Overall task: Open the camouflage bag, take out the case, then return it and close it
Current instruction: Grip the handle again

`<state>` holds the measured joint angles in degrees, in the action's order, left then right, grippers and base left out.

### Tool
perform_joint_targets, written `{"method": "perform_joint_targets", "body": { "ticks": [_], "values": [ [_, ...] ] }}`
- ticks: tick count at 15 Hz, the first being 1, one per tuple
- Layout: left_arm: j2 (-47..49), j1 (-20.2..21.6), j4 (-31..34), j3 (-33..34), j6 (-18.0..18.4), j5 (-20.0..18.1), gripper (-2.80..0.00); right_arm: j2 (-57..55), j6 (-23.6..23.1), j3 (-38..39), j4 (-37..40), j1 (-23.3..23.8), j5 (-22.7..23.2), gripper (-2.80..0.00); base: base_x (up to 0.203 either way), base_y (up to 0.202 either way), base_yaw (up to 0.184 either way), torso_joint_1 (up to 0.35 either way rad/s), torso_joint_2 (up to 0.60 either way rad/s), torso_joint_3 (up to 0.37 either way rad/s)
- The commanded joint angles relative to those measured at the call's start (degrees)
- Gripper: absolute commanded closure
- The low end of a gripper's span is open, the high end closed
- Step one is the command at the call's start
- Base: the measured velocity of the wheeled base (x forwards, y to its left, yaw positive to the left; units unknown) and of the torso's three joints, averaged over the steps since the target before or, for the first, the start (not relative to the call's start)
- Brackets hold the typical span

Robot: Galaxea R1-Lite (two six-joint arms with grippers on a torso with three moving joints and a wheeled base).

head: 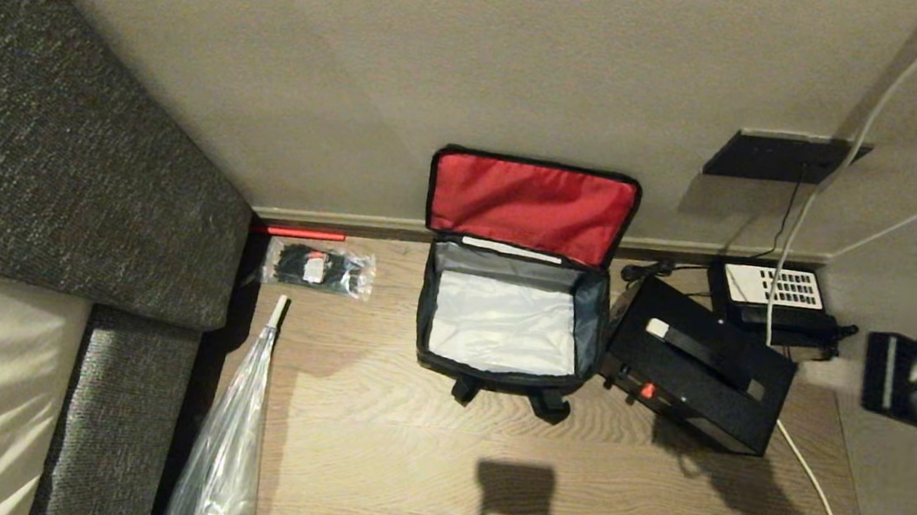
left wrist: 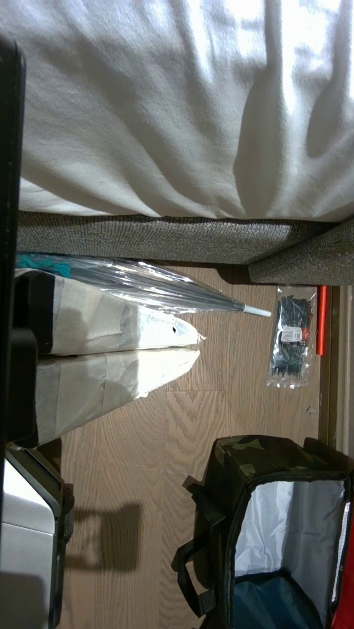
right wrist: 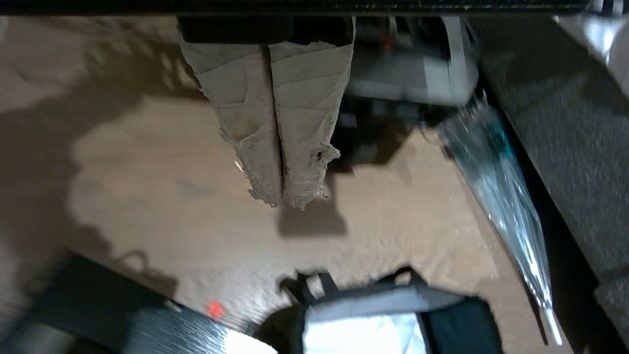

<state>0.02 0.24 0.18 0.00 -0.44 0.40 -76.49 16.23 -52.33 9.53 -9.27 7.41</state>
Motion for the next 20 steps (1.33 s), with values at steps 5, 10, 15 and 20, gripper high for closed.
{"method": "perform_joint_targets", "body": {
  "ticks": [5,10,15,20],
  "values": [
    [-0.02,0.02,-0.01,0.18,0.0,0.04,0.0,-26.16,-6.55,3.26,-19.08,3.48,4.73,-2.8,0.0,0.0,0.0,0.0,0.0,0.0],
    [-0.02,0.02,-0.01,0.18,-0.08,0.04,0.0,-31.02,-31.83,4.2,-24.72,7.32,1.74,-2.8,0.0,0.0,0.0,0.0,0.0,0.0],
    [-0.05,0.02,-0.01,0.18,-0.03,0.04,0.0,-35.55,-47.34,8.85,-41.81,7.34,-6.18,-2.8,0.0,0.0,0.0,0.0,0.0,0.0],
    [-0.11,0.02,-0.01,0.18,-0.01,0.04,0.0,-43.09,-70.46,16.14,-73.29,7.3,-22.95,-2.8,0.0,0.0,0.0,0.0,0.0,0.0]
  ]
}}
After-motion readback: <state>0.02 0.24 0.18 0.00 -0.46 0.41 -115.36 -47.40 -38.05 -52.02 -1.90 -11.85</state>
